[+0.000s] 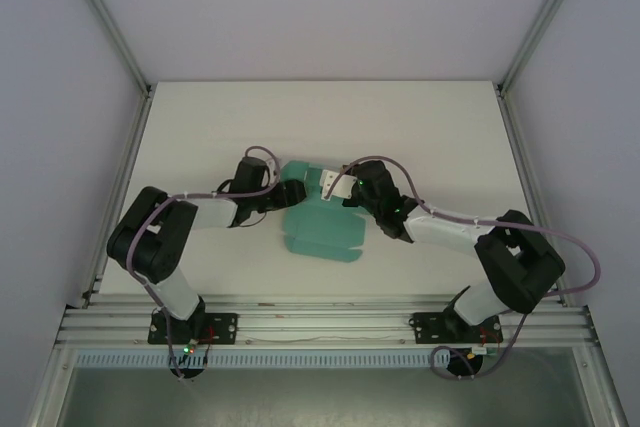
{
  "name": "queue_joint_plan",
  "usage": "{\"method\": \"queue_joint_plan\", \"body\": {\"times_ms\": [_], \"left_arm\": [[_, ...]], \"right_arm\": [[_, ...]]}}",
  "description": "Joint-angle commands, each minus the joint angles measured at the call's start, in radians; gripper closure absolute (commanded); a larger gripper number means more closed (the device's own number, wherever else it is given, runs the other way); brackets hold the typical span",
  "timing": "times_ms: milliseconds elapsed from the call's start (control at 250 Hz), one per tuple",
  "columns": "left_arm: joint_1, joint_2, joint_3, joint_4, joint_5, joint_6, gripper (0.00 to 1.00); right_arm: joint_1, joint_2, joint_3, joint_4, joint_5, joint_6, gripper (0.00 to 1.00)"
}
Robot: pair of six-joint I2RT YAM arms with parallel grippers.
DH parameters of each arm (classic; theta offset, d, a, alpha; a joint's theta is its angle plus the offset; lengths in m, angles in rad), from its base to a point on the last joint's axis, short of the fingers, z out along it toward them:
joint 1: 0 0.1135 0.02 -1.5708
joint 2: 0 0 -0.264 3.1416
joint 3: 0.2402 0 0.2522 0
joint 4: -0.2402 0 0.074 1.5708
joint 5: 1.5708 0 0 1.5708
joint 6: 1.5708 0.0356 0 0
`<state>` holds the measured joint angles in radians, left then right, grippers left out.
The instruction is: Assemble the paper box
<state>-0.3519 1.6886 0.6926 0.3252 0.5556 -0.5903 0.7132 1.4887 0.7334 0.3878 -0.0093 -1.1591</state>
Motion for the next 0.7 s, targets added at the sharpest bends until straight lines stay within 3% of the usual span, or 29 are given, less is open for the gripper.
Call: {"method": "queue_joint_plan", "body": {"times_ms": [0, 156, 412, 696], "left_arm": [[-0.033, 0.020, 0.057, -0.098, -0.095, 0.066, 0.30], [-0.092, 0.051, 0.132, -0.245, -0.292, 0.093, 0.29], [-0.178, 0.120, 0.235, -0.399, -0.526, 0.110, 0.28], [-0.197, 0.092, 0.237, -0.416, -0.535, 0.099, 0.21]], "right_arm": [[-0.006, -0.034, 0.037, 0.002, -0.033, 0.040, 1.00], [-0.007, -0.031, 0.040, 0.005, -0.024, 0.041, 1.00], [-0.007, -0.029, 0.038, 0.007, -0.020, 0.034, 1.00], [-0.011, -0.024, 0.035, 0.011, -0.009, 0.019, 1.00]]}}
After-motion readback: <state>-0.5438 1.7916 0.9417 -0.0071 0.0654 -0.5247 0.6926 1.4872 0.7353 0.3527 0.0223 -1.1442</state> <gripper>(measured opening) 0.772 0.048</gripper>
